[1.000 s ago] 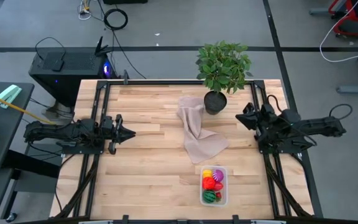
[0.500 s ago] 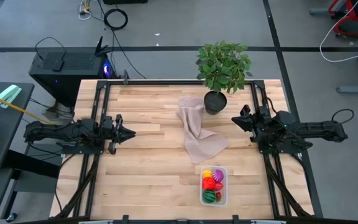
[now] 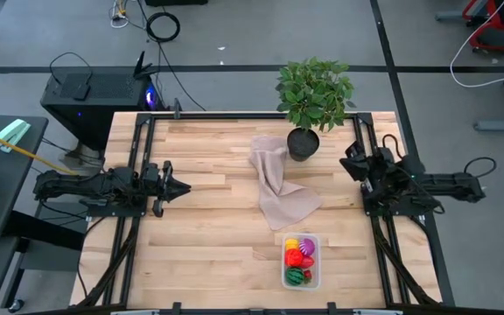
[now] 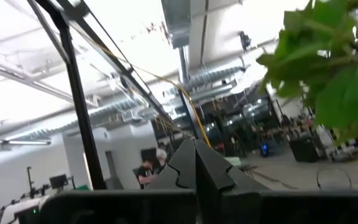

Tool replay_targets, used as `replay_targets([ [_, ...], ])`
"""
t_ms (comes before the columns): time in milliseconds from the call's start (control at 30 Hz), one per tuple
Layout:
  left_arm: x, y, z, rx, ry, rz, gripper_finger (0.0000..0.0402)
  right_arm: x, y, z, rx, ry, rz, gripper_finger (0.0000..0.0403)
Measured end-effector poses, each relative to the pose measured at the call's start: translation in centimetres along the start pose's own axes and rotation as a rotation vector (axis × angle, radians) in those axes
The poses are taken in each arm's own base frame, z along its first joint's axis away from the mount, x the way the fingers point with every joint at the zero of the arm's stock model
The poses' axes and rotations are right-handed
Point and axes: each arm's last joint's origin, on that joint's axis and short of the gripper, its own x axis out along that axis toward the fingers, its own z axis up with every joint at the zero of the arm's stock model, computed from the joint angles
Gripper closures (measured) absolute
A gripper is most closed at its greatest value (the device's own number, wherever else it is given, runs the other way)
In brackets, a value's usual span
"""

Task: Pick and placing Produce into tupperware
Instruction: Return to Home Position

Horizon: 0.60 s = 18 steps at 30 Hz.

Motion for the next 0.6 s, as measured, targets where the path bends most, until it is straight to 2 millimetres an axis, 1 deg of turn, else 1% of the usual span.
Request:
replay_targets([
  [100,0.0,0.0,0.0,0.001,0.0,0.0,0.0338,-0.3,0.1,0.3,-0.008,-0.025,0.012,0.0403],
  [200,0.0,0.0,0.0,0.0,0.0,0.0,0.034,-0.6,0.2,0.3,-0.007,-0.011,0.03,0.0403],
  [367,0.0,0.0,0.0,0.0,0.0,0.0,0.0347,-0.8,-0.4,-1.6,0.049,0.199,-0.011,0.0403],
  [533,0.0,0.0,0.0,0.001,0.0,0.0,0.0347,-1.1,-0.6,-2.6,0.041,0.303,-0.024,0.0403],
  [600,0.0,0.0,0.0,0.0,0.0,0.0,0.0345,-1.3,-0.8,-3.2,0.04,0.37,-0.046,0.0403],
])
